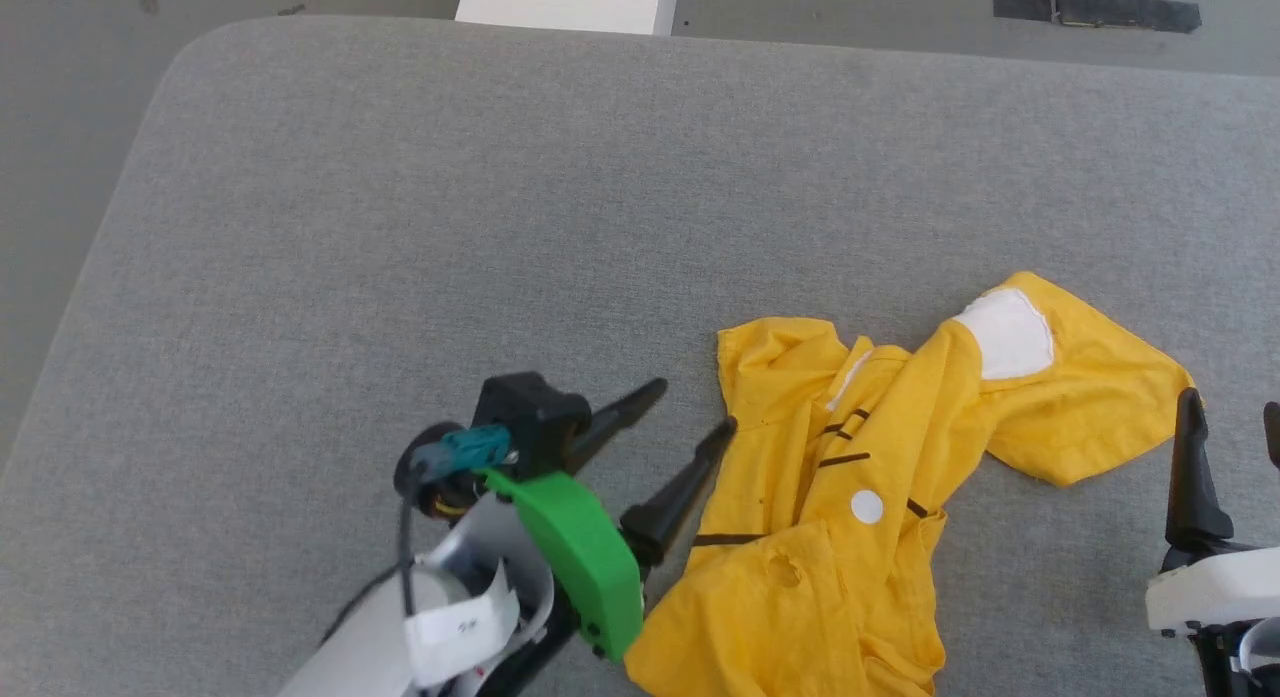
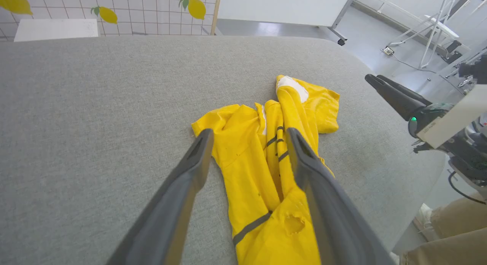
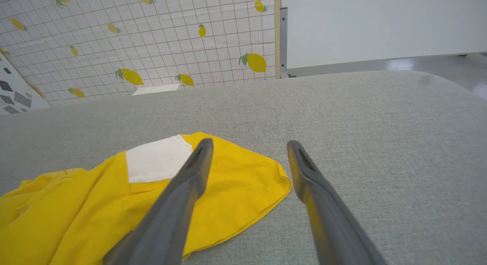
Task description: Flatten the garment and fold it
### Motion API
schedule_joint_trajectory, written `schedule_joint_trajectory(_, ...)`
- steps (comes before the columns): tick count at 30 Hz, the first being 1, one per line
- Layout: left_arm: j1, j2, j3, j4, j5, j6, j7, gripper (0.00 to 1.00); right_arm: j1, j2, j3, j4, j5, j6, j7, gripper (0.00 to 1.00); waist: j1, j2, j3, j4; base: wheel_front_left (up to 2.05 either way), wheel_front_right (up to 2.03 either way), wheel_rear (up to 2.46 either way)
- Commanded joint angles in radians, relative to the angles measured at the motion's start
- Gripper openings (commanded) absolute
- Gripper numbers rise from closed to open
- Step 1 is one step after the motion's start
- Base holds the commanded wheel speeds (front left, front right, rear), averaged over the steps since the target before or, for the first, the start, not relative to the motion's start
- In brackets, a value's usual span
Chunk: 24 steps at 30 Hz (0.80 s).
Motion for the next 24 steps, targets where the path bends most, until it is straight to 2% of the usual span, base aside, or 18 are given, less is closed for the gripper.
schedule_joint_trajectory(1,-0.037,0.008,-0.008,0.037,0.036,-0.003,-0.002,1.0,-0.003,0.0,0.005,0.004,0.003,-0.002,-0.009,1.0,0.0,0.0,0.003,-0.005,0.0,0.0,0.0)
schedule_joint_trajectory(5,-0.105,-0.02,-0.034,0.165,0.072,-0.017,-0.002,1.0,-0.016,0.0,0.016,0.007,0.003,-0.002,-0.011,1.0,0.0,0.0,0.018,-0.021,0.0,0.0,0.0)
schedule_joint_trajectory(14,-0.213,-0.106,-0.061,0.415,0.068,-0.054,-0.036,1.0,-0.03,0.0,0.02,-0.001,-0.003,-0.002,-0.011,1.0,0.0,0.0,0.076,-0.066,0.0,0.0,0.0)
schedule_joint_trajectory(18,-0.242,-0.124,-0.07,0.507,0.069,-0.061,-0.044,1.0,-0.034,0.0,0.02,-0.004,-0.002,-0.002,-0.014,1.0,0.0,0.0,0.098,-0.08,0.0,0.0,0.0)
schedule_joint_trajectory(20,-0.253,-0.129,-0.076,0.554,0.072,-0.063,-0.044,0.0,-0.036,0.0,0.021,-0.004,-0.001,-0.002,-0.016,1.0,0.0,0.0,0.104,-0.085,0.0,0.0,0.0)
schedule_joint_trajectory(24,-0.267,-0.143,-0.083,0.611,0.063,-0.075,-0.06,0.0,-0.041,0.0,0.019,-0.002,-0.001,-0.002,-0.019,1.0,0.0,0.0,0.106,-0.088,0.0,0.0,0.0)
